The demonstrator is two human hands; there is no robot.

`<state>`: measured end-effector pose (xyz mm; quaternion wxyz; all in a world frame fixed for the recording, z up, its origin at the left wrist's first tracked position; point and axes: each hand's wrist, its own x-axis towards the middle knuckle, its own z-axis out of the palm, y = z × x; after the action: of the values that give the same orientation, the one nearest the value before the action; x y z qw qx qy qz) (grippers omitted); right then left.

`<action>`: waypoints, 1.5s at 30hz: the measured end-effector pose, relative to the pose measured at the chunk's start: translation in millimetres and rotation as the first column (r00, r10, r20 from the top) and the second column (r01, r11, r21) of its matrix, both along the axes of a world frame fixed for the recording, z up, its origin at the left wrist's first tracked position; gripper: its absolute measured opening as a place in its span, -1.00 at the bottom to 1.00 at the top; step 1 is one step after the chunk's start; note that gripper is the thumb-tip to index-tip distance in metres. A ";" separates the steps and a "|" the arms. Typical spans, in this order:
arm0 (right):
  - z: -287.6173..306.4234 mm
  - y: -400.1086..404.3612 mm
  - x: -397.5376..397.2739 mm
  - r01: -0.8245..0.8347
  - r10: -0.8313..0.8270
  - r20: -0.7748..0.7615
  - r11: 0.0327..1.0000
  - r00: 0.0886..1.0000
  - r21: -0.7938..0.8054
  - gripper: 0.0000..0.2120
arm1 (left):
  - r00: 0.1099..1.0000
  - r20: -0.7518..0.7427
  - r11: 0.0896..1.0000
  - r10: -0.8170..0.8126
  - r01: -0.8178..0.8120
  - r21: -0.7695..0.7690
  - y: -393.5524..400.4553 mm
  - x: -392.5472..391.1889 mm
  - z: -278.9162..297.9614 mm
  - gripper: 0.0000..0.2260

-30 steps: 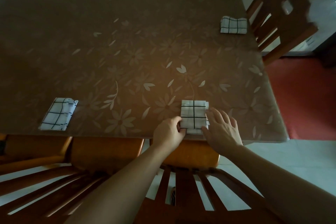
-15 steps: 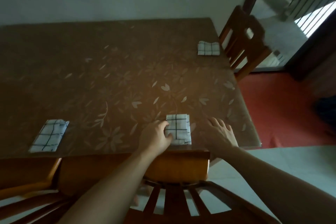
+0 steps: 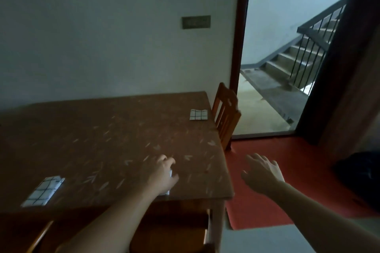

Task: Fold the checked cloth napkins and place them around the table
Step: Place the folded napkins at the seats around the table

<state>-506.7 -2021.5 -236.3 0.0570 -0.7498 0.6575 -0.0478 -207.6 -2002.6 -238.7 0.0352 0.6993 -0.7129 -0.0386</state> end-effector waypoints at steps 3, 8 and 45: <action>7.1 24.5 -44.7 0.004 -0.005 0.053 1.000 0.999 0.007 -0.57 | 1.000 -0.021 1.000 -0.006 0.006 0.009 21.7 -53.5 13.1 -0.58; 32.3 26.8 -110.4 0.028 -0.026 0.061 0.999 0.998 -0.030 -0.61 | 0.992 -0.117 0.999 0.039 -0.036 0.023 26.6 -110.1 29.3 -0.54; 37.7 -605.2 -143.5 -0.715 0.715 0.083 0.698 0.694 -0.037 -0.54 | 0.656 -0.158 0.672 0.738 -0.735 0.093 -413.3 -263.5 10.7 -0.54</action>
<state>-650.2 -2626.7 -198.6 0.1003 -0.9434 0.3110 -0.0563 -471.1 -2415.9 -228.0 0.1056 0.9216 -0.3619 -0.0925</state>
